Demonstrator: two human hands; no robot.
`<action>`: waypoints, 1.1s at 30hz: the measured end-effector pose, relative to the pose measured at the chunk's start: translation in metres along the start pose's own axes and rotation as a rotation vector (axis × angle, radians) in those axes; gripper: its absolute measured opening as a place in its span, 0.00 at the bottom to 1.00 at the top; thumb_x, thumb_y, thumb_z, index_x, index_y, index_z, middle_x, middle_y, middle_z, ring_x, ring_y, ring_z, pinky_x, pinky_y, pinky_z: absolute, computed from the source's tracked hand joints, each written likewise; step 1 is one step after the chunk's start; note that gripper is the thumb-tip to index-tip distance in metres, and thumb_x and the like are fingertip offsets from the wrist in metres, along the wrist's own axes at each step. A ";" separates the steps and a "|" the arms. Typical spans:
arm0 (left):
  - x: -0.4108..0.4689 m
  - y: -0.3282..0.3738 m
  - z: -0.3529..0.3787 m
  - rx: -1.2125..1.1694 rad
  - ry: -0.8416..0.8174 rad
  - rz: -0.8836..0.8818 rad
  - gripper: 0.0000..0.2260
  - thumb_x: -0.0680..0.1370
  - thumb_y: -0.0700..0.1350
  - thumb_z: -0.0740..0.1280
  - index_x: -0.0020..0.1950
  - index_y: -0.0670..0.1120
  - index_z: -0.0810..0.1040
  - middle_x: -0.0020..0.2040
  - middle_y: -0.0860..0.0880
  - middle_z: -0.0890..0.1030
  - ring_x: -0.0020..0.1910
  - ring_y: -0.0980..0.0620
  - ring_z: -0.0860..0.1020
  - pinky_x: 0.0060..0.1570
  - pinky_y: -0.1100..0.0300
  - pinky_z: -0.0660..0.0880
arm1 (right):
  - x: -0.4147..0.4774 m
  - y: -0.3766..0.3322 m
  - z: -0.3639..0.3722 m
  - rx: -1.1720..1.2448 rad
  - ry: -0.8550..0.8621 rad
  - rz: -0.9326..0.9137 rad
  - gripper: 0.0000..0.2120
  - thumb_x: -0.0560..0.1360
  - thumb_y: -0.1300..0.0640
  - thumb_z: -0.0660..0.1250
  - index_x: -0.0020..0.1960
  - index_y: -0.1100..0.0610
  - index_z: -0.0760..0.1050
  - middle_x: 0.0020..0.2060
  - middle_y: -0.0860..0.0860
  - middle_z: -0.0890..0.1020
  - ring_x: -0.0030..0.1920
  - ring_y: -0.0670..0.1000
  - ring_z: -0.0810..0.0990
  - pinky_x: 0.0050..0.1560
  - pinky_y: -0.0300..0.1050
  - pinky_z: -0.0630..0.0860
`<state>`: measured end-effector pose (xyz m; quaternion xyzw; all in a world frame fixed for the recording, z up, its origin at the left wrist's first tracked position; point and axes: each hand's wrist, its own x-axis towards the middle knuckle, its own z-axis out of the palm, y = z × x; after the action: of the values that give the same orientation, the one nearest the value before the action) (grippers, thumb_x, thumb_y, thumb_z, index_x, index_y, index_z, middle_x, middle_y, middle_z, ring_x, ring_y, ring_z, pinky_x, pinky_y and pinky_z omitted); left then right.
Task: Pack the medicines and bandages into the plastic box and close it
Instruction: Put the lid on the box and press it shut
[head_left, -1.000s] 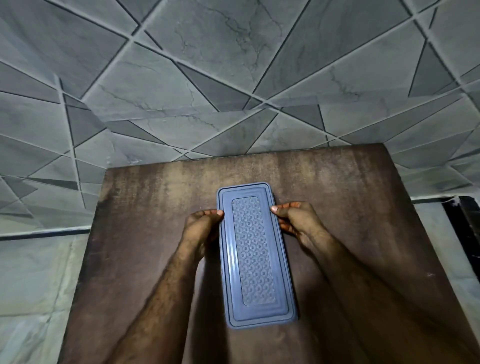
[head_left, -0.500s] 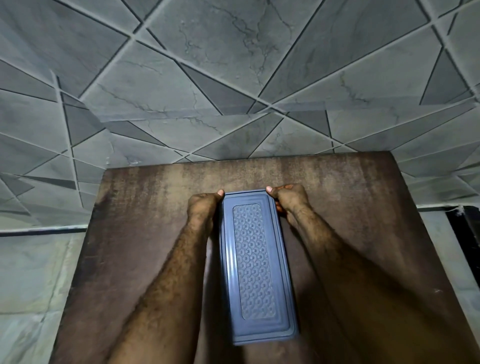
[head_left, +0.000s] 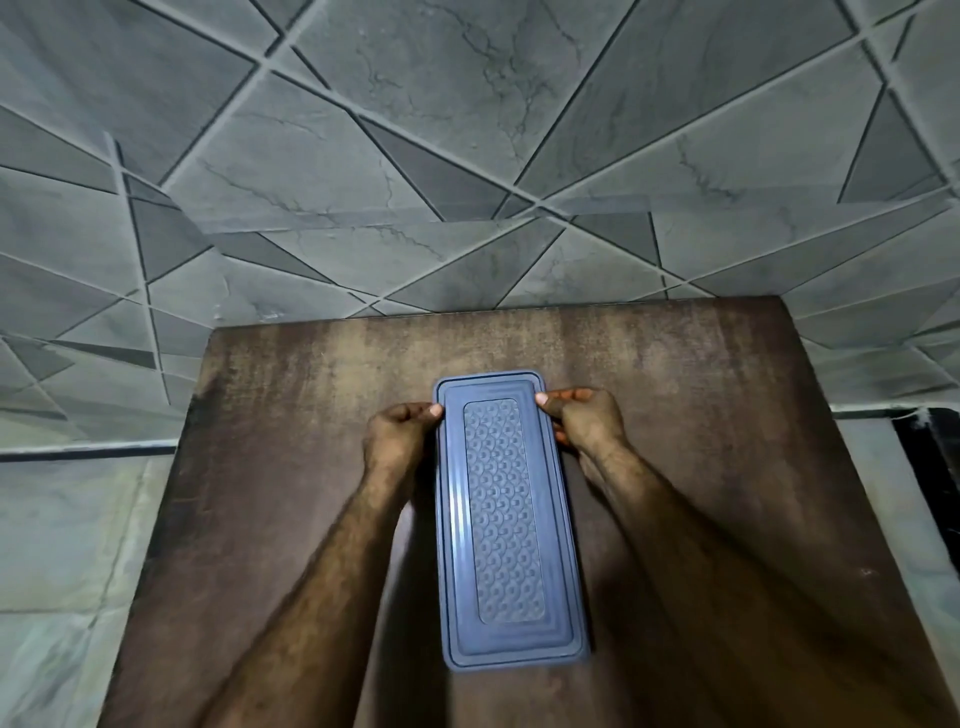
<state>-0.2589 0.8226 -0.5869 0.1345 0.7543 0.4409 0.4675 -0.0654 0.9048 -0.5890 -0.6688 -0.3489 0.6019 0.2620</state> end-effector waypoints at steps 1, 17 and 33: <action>-0.010 -0.006 -0.004 -0.016 -0.021 -0.016 0.03 0.73 0.43 0.73 0.40 0.46 0.84 0.37 0.46 0.86 0.38 0.46 0.83 0.41 0.57 0.80 | -0.007 0.007 -0.003 0.021 -0.007 0.005 0.06 0.69 0.58 0.75 0.37 0.57 0.79 0.34 0.52 0.85 0.37 0.52 0.82 0.44 0.48 0.80; -0.060 -0.054 -0.018 -0.013 0.048 -0.061 0.09 0.65 0.49 0.77 0.42 0.46 0.85 0.35 0.45 0.84 0.36 0.47 0.79 0.46 0.47 0.79 | -0.047 0.069 -0.024 -0.029 0.074 -0.007 0.12 0.62 0.47 0.76 0.36 0.55 0.81 0.33 0.50 0.86 0.38 0.54 0.84 0.48 0.57 0.82; -0.114 -0.092 -0.039 0.005 -0.094 -0.084 0.09 0.68 0.45 0.76 0.46 0.46 0.85 0.43 0.42 0.87 0.42 0.43 0.85 0.52 0.43 0.81 | -0.113 0.108 -0.049 0.022 -0.009 0.008 0.06 0.69 0.56 0.75 0.41 0.57 0.81 0.37 0.54 0.85 0.40 0.52 0.81 0.47 0.52 0.78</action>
<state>-0.2121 0.6785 -0.5858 0.1242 0.7375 0.4123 0.5202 -0.0044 0.7529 -0.5949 -0.6644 -0.3407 0.6100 0.2653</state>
